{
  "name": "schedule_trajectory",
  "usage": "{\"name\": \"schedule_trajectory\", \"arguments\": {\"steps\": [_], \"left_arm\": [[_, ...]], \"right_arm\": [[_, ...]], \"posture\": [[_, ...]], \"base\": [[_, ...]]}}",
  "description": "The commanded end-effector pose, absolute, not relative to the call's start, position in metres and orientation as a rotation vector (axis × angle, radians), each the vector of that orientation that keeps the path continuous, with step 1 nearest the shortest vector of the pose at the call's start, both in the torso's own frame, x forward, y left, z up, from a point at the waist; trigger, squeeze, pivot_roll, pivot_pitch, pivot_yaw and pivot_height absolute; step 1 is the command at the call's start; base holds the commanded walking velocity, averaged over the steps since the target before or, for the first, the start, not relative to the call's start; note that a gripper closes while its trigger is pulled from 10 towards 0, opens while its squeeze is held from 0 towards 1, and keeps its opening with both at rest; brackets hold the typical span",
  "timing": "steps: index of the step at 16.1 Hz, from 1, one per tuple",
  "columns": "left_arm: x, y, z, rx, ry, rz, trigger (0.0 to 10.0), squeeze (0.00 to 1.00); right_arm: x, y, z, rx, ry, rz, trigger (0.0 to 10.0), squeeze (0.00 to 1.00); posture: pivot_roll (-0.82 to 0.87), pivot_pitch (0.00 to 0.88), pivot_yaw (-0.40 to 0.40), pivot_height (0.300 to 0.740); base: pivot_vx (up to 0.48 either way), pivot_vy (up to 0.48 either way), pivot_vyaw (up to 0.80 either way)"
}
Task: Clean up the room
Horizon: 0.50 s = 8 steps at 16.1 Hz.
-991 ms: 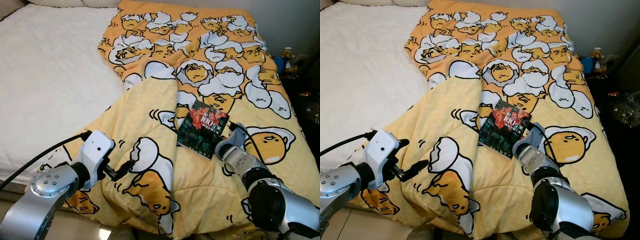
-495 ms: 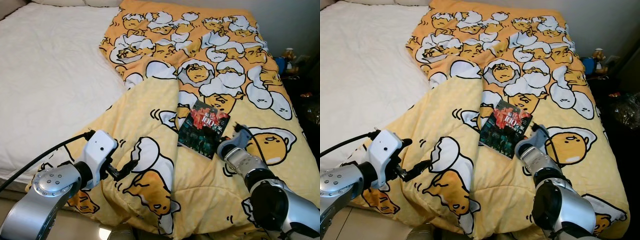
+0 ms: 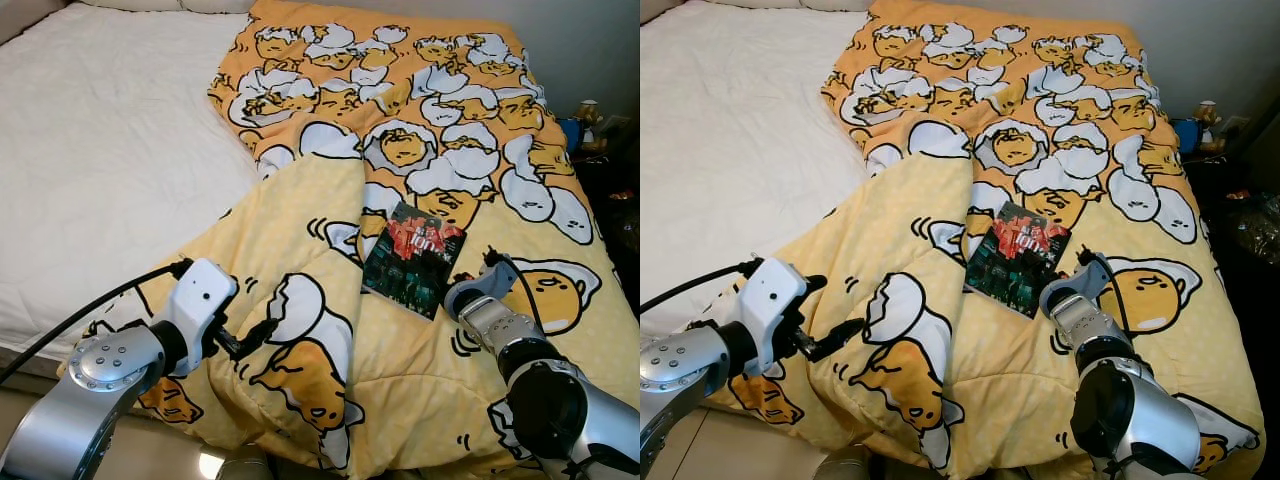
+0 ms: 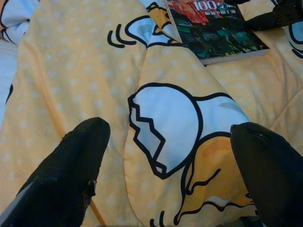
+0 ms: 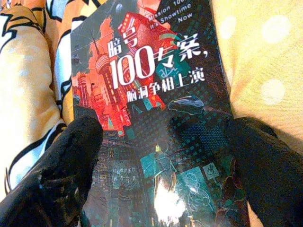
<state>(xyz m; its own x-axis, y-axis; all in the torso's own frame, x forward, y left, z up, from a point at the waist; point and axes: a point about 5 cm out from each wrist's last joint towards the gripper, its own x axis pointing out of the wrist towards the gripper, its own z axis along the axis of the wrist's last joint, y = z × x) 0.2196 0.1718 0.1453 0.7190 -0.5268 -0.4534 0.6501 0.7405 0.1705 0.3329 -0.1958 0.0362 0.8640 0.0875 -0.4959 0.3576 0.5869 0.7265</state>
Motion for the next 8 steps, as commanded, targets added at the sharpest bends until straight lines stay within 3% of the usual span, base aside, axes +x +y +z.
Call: {"name": "schedule_trajectory", "arguments": {"steps": [1,5,8], "left_arm": [[0.22,0.171,0.145,0.338,0.396,-0.679,10.0,0.0],[0.219,0.171,0.145,0.34,0.398,-0.681,10.0,0.0],[0.219,0.168,0.145,0.336,0.399,-0.691,10.0,0.0]], "right_arm": [[0.322,-0.202,0.024,0.94,0.568,-0.228,10.0,0.0],[0.321,-0.204,0.022,0.896,0.577,-0.232,10.0,0.0],[0.316,-0.174,0.014,0.785,0.684,-0.04,10.0,0.0]], "posture": [[0.32,0.095,-0.036,0.74],[0.32,0.097,-0.038,0.74],[0.31,0.098,-0.036,0.74]], "base": [[0.0,0.0,0.0],[0.0,0.0,0.0],[0.0,0.0,0.0]]}}
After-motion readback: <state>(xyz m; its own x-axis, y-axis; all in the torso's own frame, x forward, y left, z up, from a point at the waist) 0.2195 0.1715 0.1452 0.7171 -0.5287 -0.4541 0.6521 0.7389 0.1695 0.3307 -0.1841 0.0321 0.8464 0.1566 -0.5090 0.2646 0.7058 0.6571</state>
